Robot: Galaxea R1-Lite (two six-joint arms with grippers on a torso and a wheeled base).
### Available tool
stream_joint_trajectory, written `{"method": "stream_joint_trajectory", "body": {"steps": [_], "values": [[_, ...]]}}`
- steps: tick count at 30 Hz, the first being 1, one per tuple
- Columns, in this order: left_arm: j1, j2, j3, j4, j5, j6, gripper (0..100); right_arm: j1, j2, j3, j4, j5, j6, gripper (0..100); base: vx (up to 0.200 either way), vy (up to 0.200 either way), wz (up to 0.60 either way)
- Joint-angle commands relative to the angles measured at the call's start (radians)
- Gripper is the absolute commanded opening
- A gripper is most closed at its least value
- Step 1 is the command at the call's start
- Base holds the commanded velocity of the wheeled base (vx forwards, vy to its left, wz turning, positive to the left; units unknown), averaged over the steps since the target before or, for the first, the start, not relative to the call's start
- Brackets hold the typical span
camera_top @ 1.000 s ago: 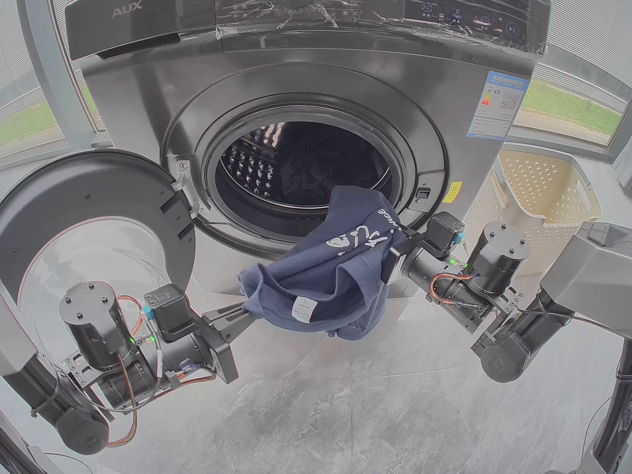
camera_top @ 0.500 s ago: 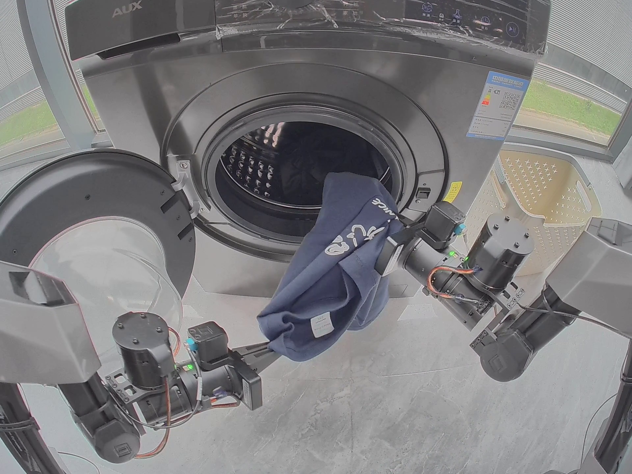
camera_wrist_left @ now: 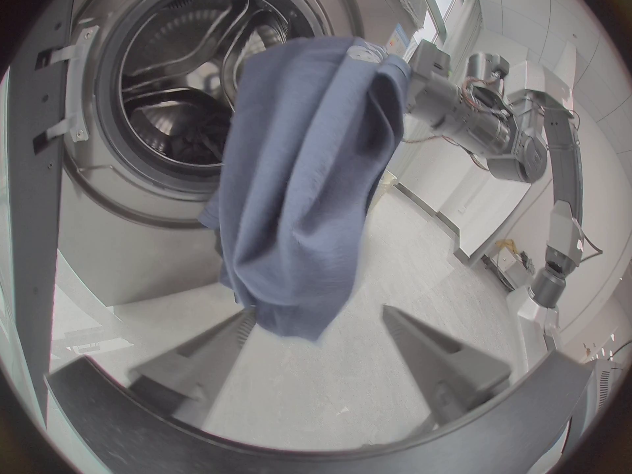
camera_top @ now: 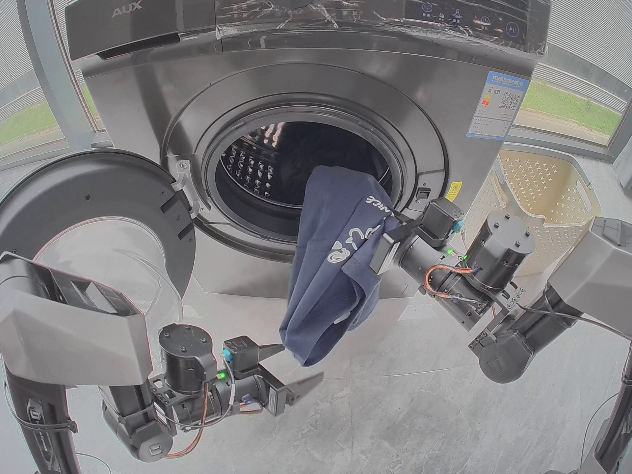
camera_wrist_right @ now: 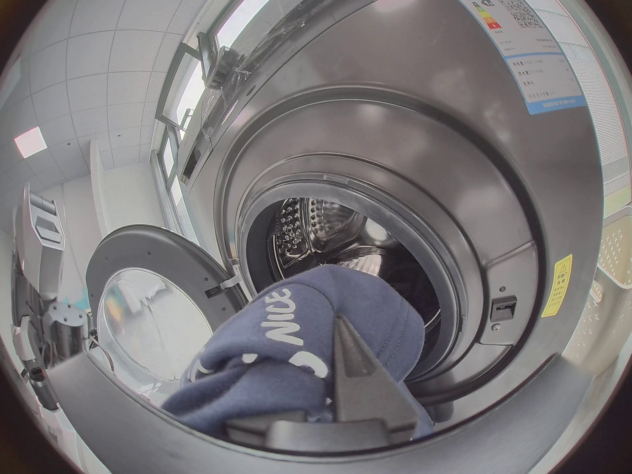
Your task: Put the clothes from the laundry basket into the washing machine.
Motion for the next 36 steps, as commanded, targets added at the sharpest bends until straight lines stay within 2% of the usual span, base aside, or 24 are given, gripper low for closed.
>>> {"method": "stream_joint_trajectory", "body": {"steps": [1, 2, 4, 6, 9, 13, 15, 16, 19, 21, 24, 32, 36], "values": [[-0.061, -0.007, 0.069, -0.002, -0.003, 0.001, 100, -0.009, 0.007, -0.019, 0.005, 0.002, -0.001, 0, 0.000, 0.000, 0.00], [-0.067, -0.013, 0.075, -0.002, -0.003, 0.001, 100, -0.010, 0.010, -0.022, 0.006, 0.000, -0.001, 0, 0.000, 0.000, 0.00], [-0.131, -0.088, 0.136, 0.000, -0.003, 0.001, 100, -0.016, 0.024, -0.034, 0.006, 0.000, -0.001, 0, 0.000, 0.000, 0.00], [-0.165, -0.122, 0.164, 0.000, 0.002, 0.001, 100, -0.022, 0.035, -0.056, 0.009, 0.002, -0.001, 0, 0.000, 0.000, 0.00], [-0.183, -0.154, 0.150, 0.001, 0.016, -0.004, 100, -0.015, 0.035, -0.049, 0.008, 0.000, -0.001, 0, 0.000, 0.000, 0.00], [-0.140, -0.157, 0.023, 0.003, 0.039, -0.015, 100, -0.003, 0.029, -0.026, 0.008, 0.000, -0.001, 0, 0.000, 0.000, 0.00], [-0.133, -0.156, 0.008, 0.003, 0.037, -0.015, 100, 0.005, 0.027, -0.016, 0.006, 0.000, -0.001, 0, 0.000, 0.000, 0.00], [-0.117, -0.139, -0.072, 0.004, 0.035, -0.019, 100, 0.010, 0.029, -0.008, 0.006, 0.000, -0.001, 0, 0.000, 0.000, 0.00], [-0.111, -0.105, -0.121, 0.004, 0.037, -0.019, 100, 0.008, 0.032, -0.008, 0.005, 0.000, -0.001, 0, 0.000, 0.000, 0.00], [-0.076, -0.044, -0.203, 0.004, 0.039, -0.016, 100, 0.010, 0.035, -0.008, 0.005, 0.000, -0.001, 0, 0.000, 0.000, 0.00], [-0.062, 0.009, -0.272, 0.006, 0.039, -0.016, 100, 0.014, 0.035, -0.003, 0.006, 0.000, -0.001, 0, 0.000, 0.000, 0.00], [-0.025, 0.121, -0.410, 0.014, 0.037, -0.009, 100, 0.043, 0.018, 0.036, -0.001, -0.002, 0.001, 0, 0.000, 0.000, 0.00], [-0.004, 0.162, -0.470, 0.012, 0.037, -0.009, 100, 0.065, -0.004, 0.064, -0.003, -0.020, 0.001, 0, 0.000, 0.000, 0.00]]}}
